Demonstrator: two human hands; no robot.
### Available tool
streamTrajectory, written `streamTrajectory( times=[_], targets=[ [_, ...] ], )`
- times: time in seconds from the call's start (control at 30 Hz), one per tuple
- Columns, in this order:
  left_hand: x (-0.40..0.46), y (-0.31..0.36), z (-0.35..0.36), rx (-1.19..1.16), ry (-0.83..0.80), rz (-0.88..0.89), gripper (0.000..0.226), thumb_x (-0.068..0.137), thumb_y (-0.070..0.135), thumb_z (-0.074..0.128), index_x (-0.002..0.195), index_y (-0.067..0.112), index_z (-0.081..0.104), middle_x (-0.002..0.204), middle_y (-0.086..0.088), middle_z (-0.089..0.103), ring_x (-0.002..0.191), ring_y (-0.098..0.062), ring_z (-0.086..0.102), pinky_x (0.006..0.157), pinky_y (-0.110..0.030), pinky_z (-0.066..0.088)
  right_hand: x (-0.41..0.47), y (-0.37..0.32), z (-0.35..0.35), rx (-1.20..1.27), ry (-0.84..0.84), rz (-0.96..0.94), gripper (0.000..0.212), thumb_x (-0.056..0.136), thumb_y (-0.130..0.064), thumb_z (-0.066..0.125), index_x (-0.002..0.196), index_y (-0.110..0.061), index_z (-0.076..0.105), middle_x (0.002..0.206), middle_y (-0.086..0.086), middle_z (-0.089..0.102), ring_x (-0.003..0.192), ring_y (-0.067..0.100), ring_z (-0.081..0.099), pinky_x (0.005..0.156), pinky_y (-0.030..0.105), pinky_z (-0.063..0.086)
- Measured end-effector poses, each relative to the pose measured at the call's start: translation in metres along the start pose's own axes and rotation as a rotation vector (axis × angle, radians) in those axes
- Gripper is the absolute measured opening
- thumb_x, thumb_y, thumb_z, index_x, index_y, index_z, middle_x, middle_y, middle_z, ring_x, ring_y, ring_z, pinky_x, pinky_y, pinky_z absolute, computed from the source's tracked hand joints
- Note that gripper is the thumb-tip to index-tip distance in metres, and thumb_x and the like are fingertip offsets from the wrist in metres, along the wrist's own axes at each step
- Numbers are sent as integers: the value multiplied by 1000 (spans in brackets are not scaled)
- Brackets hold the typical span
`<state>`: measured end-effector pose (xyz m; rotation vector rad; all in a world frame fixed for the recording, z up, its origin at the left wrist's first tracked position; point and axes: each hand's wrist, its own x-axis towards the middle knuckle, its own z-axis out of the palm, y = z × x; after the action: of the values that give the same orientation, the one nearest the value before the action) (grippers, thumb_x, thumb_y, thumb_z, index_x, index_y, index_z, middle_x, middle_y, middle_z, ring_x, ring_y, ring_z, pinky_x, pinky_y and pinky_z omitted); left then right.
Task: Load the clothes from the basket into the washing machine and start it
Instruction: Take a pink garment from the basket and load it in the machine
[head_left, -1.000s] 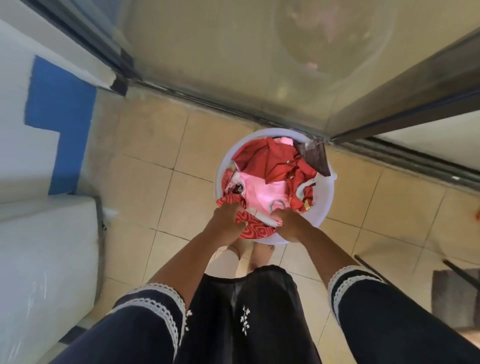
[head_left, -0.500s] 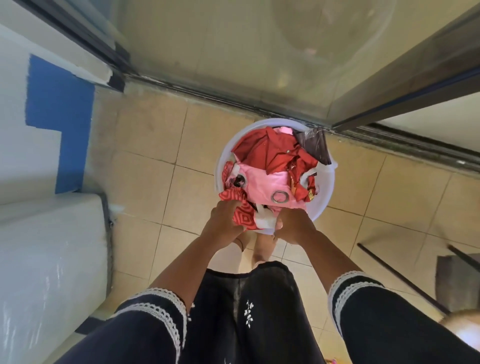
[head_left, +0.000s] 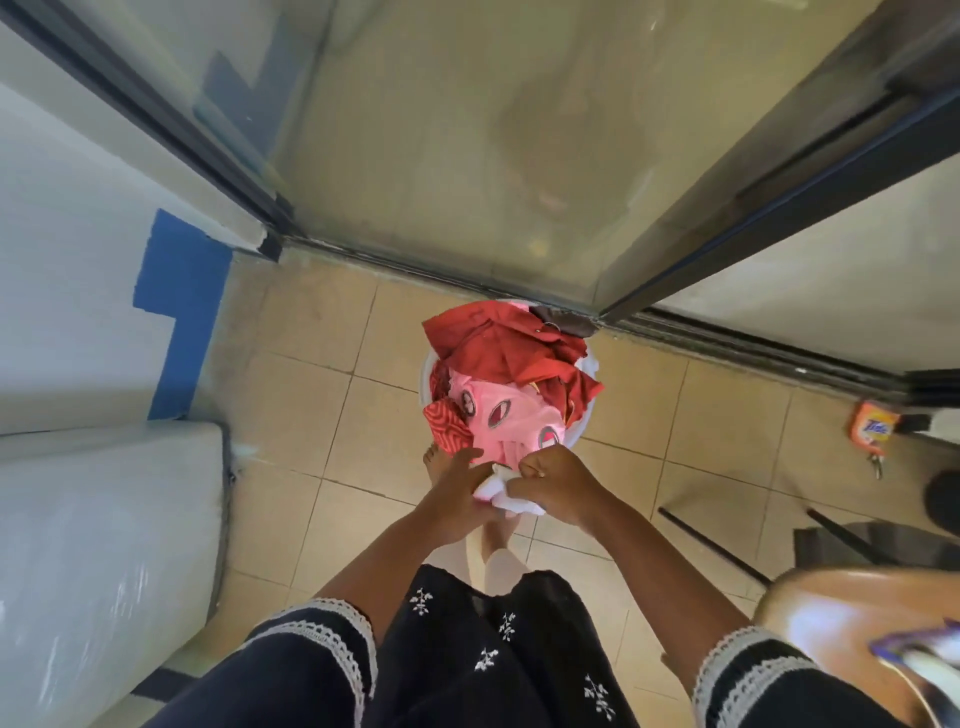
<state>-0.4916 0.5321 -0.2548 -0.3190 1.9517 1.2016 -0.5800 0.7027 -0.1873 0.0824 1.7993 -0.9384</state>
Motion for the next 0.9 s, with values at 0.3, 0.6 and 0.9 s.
streamTrajectory(
  times=[0.3, 0.6, 0.9],
  targets=[
    [-119, 91, -7, -90, 322, 175, 36, 99, 21, 52, 134, 21, 57, 127, 3, 66, 114, -15, 61, 97, -31, 49, -92, -40, -31, 153, 91, -237, 39, 81, 3, 72, 62, -19, 47, 58, -10, 41, 54, 4, 37, 53, 23, 30],
    [-217, 132, -63, -332, 453, 361, 29, 85, -1, 57, 104, 20, 65, 102, -1, 69, 100, -30, 65, 88, -50, 54, -94, -61, -24, -457, 85, -375, 99, 50, -19, 74, 133, -58, 35, 145, 0, 39, 133, 20, 45, 105, 40, 45],
    [-336, 148, -124, -922, 541, 608, 44, 99, 30, 51, 127, -4, 49, 107, -12, 71, 99, -31, 69, 78, -46, 59, -108, -82, 50, -709, 210, -385, 105, 68, -44, 84, 151, -38, 20, 157, 5, 21, 138, 32, 33, 108, 46, 40]
  ],
)
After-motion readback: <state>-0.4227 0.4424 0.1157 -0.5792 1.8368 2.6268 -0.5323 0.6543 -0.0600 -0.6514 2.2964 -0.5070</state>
